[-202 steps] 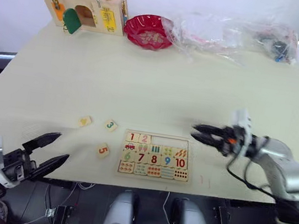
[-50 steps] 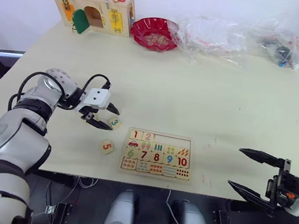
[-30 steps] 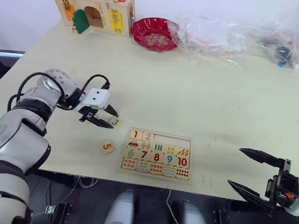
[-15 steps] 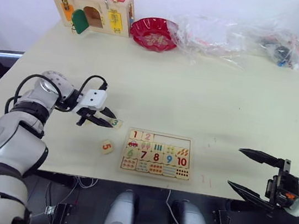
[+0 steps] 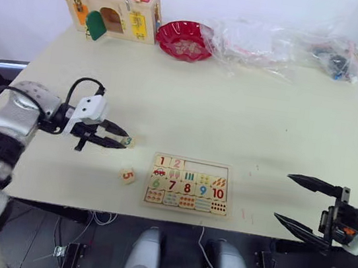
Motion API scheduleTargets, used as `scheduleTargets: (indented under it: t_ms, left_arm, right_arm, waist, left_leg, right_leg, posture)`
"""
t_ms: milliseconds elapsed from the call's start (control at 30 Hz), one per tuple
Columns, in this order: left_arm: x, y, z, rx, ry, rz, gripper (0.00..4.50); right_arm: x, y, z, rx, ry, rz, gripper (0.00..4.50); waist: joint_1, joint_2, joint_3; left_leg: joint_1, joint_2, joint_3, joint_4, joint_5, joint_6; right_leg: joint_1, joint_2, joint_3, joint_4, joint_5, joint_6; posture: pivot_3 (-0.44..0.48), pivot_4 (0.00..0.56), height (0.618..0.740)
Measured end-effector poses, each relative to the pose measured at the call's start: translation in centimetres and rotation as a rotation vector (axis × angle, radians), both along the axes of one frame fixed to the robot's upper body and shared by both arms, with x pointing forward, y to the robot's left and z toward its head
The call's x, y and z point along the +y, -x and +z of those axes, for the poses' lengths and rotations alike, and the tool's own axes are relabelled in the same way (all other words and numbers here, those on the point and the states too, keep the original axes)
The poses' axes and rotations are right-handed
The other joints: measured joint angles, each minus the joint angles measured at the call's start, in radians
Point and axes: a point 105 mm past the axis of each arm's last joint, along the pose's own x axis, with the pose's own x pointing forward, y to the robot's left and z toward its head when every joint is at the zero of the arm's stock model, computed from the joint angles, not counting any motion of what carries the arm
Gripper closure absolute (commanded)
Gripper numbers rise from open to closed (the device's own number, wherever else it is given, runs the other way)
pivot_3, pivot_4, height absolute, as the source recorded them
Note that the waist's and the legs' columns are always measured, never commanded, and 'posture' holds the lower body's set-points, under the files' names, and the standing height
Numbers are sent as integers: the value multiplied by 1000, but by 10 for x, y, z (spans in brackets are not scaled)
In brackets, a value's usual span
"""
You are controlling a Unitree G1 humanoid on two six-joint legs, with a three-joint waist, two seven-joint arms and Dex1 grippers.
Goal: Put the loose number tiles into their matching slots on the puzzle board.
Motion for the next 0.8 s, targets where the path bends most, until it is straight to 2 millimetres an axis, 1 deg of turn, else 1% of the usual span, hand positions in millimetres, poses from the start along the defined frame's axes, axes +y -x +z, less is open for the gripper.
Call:
scheduleTargets:
  t_ms: [67,133,233,267,300,333,500,633,700,800]
  left_arm:
    - [-20,13,15,0,2,4,3547]
    - [-27,20,22,6,-13,21,3547]
    - [-35,25,28,18,-33,39,3547]
    - [-45,32,34,48,-62,61,3547]
    - [-48,33,36,48,-71,62,3547]
    - [-66,35,51,2,-110,59,3547]
    - [-76,34,53,-2,-165,99,3547]
    - [-91,36,59,16,-220,82,3547]
    - [-105,41,62,13,-278,25,3547]
    - [-117,39,60,14,-329,-7,3547]
  right_arm:
    - [-6,-2,-1,-6,2,-1,0]
    - [-9,-4,-2,-7,6,-7,0]
    - [-11,-6,-2,-12,8,-11,0]
    - [-13,-9,-1,-18,13,-5,0]
    - [-13,-10,0,-21,16,-1,0]
    - [-17,-17,3,-32,27,14,0]
    - [-22,-20,1,-31,35,22,0]
    - [-24,-23,4,-54,54,21,0]
    - [-24,-22,4,-58,62,24,0]
    - [-25,-20,4,-60,68,24,0]
  waist:
    - [3,0,0]
    - [4,1,0]
    - [4,1,0]
    - [3,1,1]
    - [3,2,1]
    - [4,2,1]
    - [2,2,1]
    - [4,1,1]
    - [8,1,1]
    - [5,2,1]
  left_leg:
    - [0,0,0,0,0,0]
    - [1,-1,0,0,0,0]
    - [2,-1,0,0,0,0]
    - [1,-1,0,0,0,0]
    - [2,-1,1,0,0,0]
    - [2,-1,1,0,0,0]
    - [2,-1,-1,0,0,0]
    - [1,-1,-3,2,0,0]
    - [2,-3,-4,2,0,0]
    - [2,-5,-4,2,0,0]
  right_leg:
    - [0,0,1,0,-2,4]
    - [1,0,1,0,-3,4]
    - [2,0,1,0,-3,4]
    - [1,1,1,0,-3,4]
    - [1,1,1,0,-3,4]
    - [2,3,3,0,-3,4]
    - [2,8,9,0,-3,4]
    - [3,13,14,0,-3,5]
    - [4,22,29,-1,-4,6]
    - [4,25,36,0,-4,7]
  posture:
    - [0,150,740]
    - [0,150,740]
    - [0,150,740]
    - [0,150,740]
    - [0,150,740]
    - [0,150,740]
    - [0,150,740]
    - [0,150,740]
    - [0,150,740]
    - [0,150,740]
